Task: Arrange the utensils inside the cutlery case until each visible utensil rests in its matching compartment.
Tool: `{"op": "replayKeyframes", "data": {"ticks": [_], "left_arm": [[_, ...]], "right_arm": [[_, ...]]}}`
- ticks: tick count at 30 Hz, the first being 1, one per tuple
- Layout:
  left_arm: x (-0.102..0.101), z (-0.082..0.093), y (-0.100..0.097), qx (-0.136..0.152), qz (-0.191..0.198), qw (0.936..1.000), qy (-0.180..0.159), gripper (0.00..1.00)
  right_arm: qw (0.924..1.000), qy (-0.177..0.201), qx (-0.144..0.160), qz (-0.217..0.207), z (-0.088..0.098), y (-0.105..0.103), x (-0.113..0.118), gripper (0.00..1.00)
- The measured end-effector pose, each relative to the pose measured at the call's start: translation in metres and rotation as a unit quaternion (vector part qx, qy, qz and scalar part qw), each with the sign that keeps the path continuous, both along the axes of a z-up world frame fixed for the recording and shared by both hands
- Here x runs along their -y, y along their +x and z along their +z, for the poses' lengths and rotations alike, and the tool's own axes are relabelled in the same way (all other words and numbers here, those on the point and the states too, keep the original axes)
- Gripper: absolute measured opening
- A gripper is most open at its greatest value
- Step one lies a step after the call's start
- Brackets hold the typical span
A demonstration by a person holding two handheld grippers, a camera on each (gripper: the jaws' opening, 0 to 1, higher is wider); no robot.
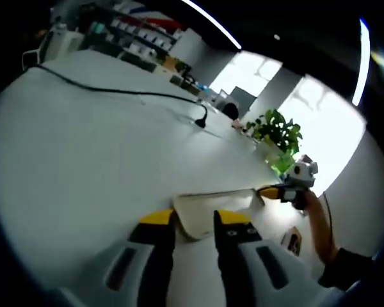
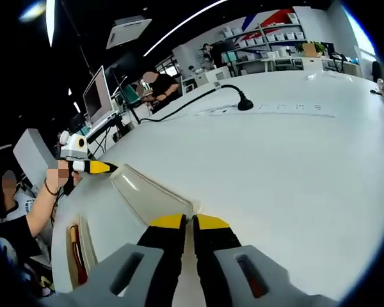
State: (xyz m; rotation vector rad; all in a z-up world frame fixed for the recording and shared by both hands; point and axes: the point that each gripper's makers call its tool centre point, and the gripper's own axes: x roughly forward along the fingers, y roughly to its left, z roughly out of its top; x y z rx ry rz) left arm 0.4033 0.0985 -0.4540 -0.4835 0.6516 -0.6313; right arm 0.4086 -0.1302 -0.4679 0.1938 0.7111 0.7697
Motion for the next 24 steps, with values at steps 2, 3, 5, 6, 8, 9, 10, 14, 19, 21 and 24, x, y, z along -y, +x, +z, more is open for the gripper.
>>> {"op": "replayKeyframes", "data": {"ticks": [2, 3, 5, 6, 8, 9, 10, 14, 19, 21, 24], "left_arm": [[-0.002, -0.003, -0.002, -0.005, 0.003, 1.0, 0.008, 0.16], [-0.003, -0.004, -0.002, -0.008, 0.004, 0.9999, 0.007, 0.12], [-0.006, -0.004, -0.001, -0.013, 0.009, 0.9999, 0.001, 0.05], [-0.006, -0.004, -0.002, -0.011, 0.011, 0.9999, 0.001, 0.03], [-0.004, -0.003, -0.003, -0.005, 0.012, 0.9999, 0.004, 0.03], [-0.003, -0.002, -0.003, 0.001, 0.012, 0.9999, 0.007, 0.03], [-0.003, -0.001, -0.002, 0.004, 0.013, 0.9999, 0.008, 0.03], [-0.004, 0.006, -0.001, 0.031, 0.017, 0.9992, 0.016, 0.03], [-0.005, 0.015, -0.004, 0.067, 0.024, 0.9972, 0.022, 0.02], [-0.007, 0.018, -0.003, 0.078, 0.026, 0.9964, 0.02, 0.02], [-0.006, 0.025, -0.009, 0.105, 0.031, 0.9939, 0.016, 0.02]], "right_arm": [[1.0, 0.003, 0.004, -0.002, 0.002, -0.002, 0.002, 0.01], [0.9999, 0.008, 0.006, -0.006, 0.004, -0.004, 0.003, 0.01], [0.9995, 0.025, 0.013, -0.015, 0.008, -0.003, 0.006, 0.0], [0.9991, 0.036, 0.012, -0.018, 0.009, -0.004, 0.006, 0.0], [0.9989, 0.041, 0.012, -0.019, 0.01, -0.008, 0.008, 0.0], [0.9988, 0.042, 0.015, -0.019, 0.01, -0.011, 0.008, 0.0], [0.9987, 0.043, 0.019, -0.021, 0.011, -0.012, 0.008, 0.0], [0.9968, 0.06, 0.042, -0.03, 0.021, -0.017, 0.011, 0.0], [0.9934, 0.079, 0.077, -0.031, 0.038, -0.028, 0.01, 0.0], [0.9911, 0.088, 0.095, -0.031, 0.046, -0.03, 0.01, 0.0], [0.9868, 0.094, 0.129, -0.029, 0.059, -0.03, 0.013, 0.0]]}}
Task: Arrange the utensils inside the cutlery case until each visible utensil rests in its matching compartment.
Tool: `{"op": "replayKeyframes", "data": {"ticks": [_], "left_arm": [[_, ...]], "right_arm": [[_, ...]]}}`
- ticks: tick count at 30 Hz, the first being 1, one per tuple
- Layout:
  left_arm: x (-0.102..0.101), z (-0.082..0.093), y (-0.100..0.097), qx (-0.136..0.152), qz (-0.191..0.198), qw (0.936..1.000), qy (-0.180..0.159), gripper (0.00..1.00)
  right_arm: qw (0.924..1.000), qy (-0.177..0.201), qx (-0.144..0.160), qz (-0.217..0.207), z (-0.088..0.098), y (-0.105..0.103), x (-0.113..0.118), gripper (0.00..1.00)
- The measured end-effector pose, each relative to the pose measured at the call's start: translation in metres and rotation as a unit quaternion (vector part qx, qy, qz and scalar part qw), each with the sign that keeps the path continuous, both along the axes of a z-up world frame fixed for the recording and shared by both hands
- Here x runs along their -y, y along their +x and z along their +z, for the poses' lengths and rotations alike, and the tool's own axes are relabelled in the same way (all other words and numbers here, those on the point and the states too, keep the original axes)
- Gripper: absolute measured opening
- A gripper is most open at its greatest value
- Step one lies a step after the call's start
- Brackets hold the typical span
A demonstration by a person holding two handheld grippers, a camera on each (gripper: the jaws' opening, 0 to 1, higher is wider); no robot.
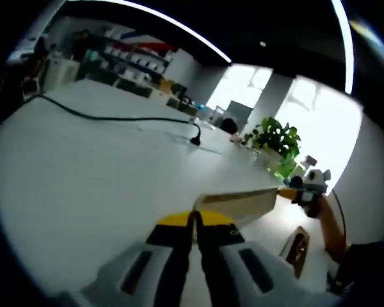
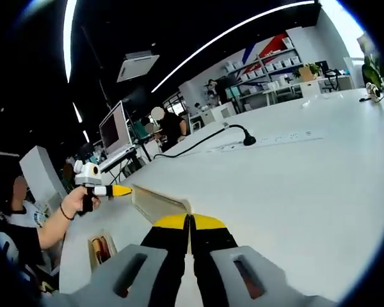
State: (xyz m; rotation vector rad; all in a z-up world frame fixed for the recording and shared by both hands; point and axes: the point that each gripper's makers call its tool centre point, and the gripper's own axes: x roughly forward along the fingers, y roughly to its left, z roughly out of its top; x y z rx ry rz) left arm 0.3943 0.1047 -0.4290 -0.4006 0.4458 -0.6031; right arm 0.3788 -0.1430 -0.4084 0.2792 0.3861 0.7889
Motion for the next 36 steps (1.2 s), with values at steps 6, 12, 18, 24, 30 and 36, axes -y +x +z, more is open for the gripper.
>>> {"op": "replayKeyframes", "data": {"ticks": [6, 12, 18, 24, 30, 36], "left_arm": [[-0.002, 0.016, -0.009, 0.057, 0.01, 0.998, 0.023, 0.02], [0.004, 0.041, -0.028, 0.105, 0.003, 0.994, 0.029, 0.02], [0.013, 0.059, -0.052, 0.138, -0.011, 0.9899, 0.03, 0.02], [0.019, 0.072, -0.073, 0.165, -0.023, 0.9854, 0.033, 0.02], [0.03, 0.067, -0.093, 0.163, -0.053, 0.9847, 0.03, 0.02], [0.037, 0.057, -0.103, 0.158, -0.065, 0.9848, 0.03, 0.02]], "right_arm": [[0.9988, 0.012, 0.047, 0.006, 0.02, -0.02, -0.006, 0.0], [0.9953, -0.007, 0.097, -0.006, 0.039, -0.042, -0.003, 0.0], [0.9915, -0.009, 0.129, -0.015, 0.054, -0.058, 0.006, 0.0], [0.9894, -0.008, 0.144, -0.011, 0.06, -0.082, 0.012, 0.0], [0.9872, -0.018, 0.156, -0.028, 0.053, -0.091, 0.024, 0.0], [0.9882, -0.035, 0.146, -0.033, 0.033, -0.102, 0.035, 0.0]]}}
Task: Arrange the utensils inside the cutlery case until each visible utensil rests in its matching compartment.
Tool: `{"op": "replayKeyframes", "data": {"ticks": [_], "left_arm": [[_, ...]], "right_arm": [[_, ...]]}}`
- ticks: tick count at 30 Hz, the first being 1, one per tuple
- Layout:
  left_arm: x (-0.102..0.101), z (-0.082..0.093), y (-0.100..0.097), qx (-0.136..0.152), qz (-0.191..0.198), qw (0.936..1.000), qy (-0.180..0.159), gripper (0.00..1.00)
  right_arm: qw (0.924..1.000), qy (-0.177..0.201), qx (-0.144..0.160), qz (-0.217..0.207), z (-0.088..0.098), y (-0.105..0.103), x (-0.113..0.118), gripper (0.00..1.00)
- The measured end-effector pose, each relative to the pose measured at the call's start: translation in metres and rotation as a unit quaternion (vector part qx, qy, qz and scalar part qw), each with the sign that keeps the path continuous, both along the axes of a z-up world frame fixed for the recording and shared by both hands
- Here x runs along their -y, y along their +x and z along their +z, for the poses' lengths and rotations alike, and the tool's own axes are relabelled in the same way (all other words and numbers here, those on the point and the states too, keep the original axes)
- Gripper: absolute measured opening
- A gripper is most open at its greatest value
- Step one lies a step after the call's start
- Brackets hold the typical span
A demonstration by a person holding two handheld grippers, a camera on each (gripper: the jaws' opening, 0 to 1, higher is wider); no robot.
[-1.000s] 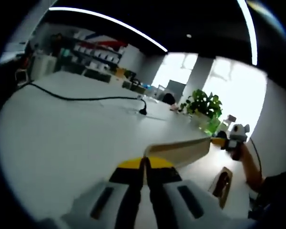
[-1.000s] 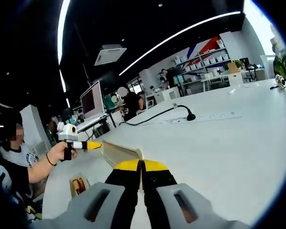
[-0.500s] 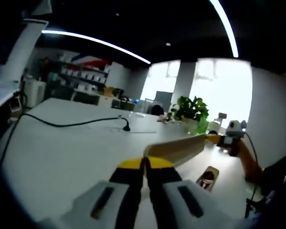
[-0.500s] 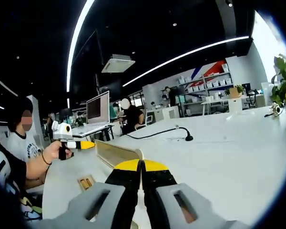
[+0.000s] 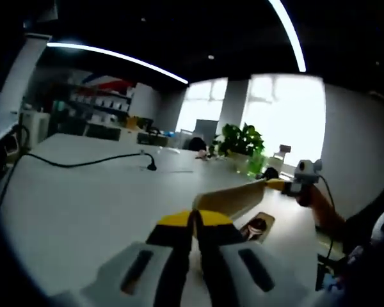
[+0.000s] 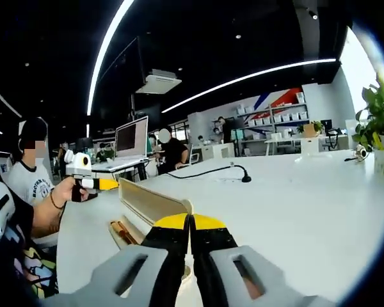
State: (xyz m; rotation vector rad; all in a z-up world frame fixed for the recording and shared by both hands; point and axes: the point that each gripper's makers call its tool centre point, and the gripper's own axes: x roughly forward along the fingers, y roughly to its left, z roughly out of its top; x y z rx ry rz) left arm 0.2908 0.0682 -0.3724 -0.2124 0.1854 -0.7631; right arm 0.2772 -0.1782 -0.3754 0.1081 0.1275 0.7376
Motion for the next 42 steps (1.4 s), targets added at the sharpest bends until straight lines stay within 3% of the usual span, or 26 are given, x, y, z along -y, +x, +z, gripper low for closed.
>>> {"op": "replayKeyframes", "data": {"ticks": [12, 19, 33, 42], "left_arm": [[0.004, -0.025, -0.009, -0.025, -0.016, 0.9996, 0.006, 0.02], [0.006, -0.035, -0.01, -0.033, -0.018, 0.9992, 0.012, 0.02], [0.004, -0.022, 0.0, -0.021, -0.009, 0.9997, -0.007, 0.03], [0.003, -0.027, 0.0, -0.011, -0.007, 0.9998, 0.011, 0.03]], "right_arm": [[0.9998, -0.016, 0.0, 0.013, -0.008, -0.015, 0.006, 0.0], [0.9998, -0.014, -0.008, 0.01, -0.016, -0.013, 0.008, 0.0], [0.9999, -0.012, 0.007, 0.005, -0.01, 0.0, 0.006, 0.0], [0.9999, -0.008, 0.004, 0.005, -0.018, 0.001, 0.006, 0.0]]}}
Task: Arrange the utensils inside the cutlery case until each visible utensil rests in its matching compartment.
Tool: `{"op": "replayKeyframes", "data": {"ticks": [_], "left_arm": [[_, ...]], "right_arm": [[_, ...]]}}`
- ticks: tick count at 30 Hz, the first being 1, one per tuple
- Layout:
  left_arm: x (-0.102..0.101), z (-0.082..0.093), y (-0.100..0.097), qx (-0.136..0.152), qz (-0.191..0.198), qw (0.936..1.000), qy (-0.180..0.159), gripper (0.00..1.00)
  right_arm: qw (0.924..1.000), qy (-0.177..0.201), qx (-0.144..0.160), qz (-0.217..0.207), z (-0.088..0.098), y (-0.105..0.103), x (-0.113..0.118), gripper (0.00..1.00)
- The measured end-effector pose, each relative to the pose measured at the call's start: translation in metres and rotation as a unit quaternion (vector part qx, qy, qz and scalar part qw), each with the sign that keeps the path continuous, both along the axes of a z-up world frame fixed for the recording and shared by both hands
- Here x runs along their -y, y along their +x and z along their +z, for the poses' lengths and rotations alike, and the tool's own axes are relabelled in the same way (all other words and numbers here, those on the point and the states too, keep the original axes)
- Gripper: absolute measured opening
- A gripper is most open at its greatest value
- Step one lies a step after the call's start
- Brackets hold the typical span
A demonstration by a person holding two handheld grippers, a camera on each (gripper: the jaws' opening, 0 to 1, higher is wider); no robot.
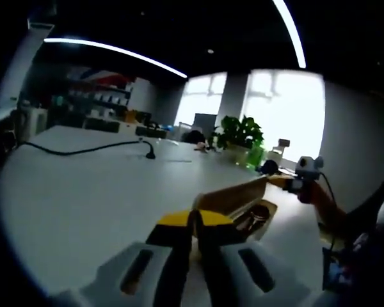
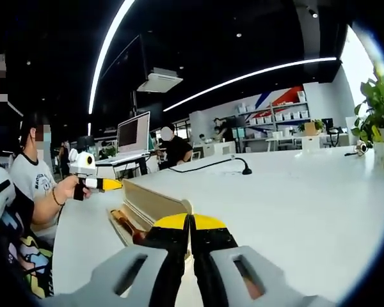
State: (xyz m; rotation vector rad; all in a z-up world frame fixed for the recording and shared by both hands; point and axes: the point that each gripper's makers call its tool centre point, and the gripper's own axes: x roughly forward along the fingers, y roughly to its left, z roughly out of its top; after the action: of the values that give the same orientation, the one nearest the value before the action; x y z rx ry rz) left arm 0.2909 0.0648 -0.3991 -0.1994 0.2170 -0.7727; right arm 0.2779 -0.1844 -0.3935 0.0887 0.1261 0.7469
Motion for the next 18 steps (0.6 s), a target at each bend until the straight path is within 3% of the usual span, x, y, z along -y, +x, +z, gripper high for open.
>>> {"op": "replayKeyframes", "data": {"ticks": [18], "left_arm": [[0.004, -0.003, -0.009, 0.012, -0.009, 0.9999, 0.002, 0.03]], "right_arm": [[0.9996, -0.002, 0.028, 0.002, -0.004, -0.012, 0.002, 0.0]]}}
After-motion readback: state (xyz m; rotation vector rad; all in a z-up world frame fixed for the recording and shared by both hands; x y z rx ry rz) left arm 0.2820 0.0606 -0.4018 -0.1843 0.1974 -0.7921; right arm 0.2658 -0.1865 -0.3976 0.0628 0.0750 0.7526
